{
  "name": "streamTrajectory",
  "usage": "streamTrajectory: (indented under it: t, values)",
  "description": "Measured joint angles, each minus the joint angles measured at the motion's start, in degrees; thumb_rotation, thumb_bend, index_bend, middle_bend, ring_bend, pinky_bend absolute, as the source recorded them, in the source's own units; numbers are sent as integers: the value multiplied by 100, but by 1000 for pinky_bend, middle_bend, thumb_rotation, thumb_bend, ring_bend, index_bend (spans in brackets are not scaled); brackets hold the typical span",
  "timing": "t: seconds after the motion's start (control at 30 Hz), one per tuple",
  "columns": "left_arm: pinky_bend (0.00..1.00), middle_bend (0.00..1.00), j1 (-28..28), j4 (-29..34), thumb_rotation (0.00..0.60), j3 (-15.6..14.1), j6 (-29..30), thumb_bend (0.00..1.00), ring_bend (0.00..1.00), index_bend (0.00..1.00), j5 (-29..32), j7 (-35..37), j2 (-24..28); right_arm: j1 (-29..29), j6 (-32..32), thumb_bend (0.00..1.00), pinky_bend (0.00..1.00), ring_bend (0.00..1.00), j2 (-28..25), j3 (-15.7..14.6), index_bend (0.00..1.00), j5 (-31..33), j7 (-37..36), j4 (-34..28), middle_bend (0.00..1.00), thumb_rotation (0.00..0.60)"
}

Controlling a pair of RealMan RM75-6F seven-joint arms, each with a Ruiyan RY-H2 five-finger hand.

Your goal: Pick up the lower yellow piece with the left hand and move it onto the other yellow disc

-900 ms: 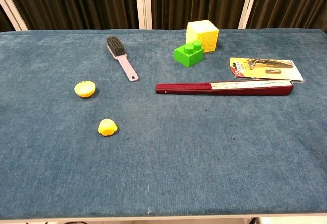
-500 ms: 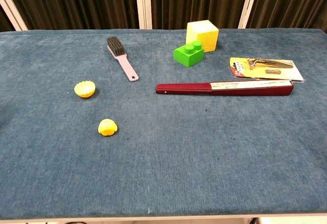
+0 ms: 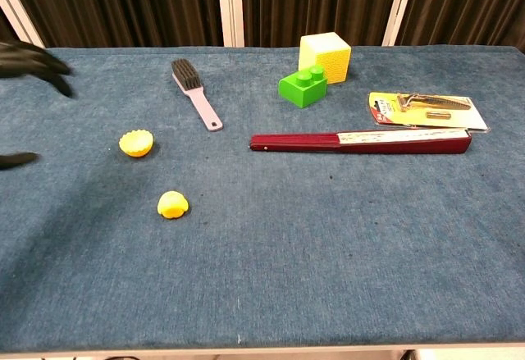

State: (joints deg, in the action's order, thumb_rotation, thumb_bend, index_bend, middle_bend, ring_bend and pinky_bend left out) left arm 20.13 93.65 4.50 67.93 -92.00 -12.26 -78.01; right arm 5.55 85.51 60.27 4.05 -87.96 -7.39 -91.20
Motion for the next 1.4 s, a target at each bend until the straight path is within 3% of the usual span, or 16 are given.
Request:
streamTrajectory:
  t: [0.27,0.47,1.23,1.4]
  values:
    - [0,102,652,-290,600,126,-737,252,1,314,296,-304,-658,11,-43,224,16,0,26,1,0,32,-23,42,0,600]
    - [0,91,906,-436,600,49,-1030,252,0,330,427,-508,-947,-18,-25,224,16,0,41,-10,0,46,-63,85,0,600]
    - [0,91,1220,-966,600,-187,-1225,273,0,394,841,-869,-1561,-86,15,224,16,0,34,-32,0,70,31,17,0,600]
    - [0,91,1242,-1044,600,-205,-1186,316,0,462,862,-829,-1589,-93,10,224,16,0,33,-40,0,67,69,-16,0,600]
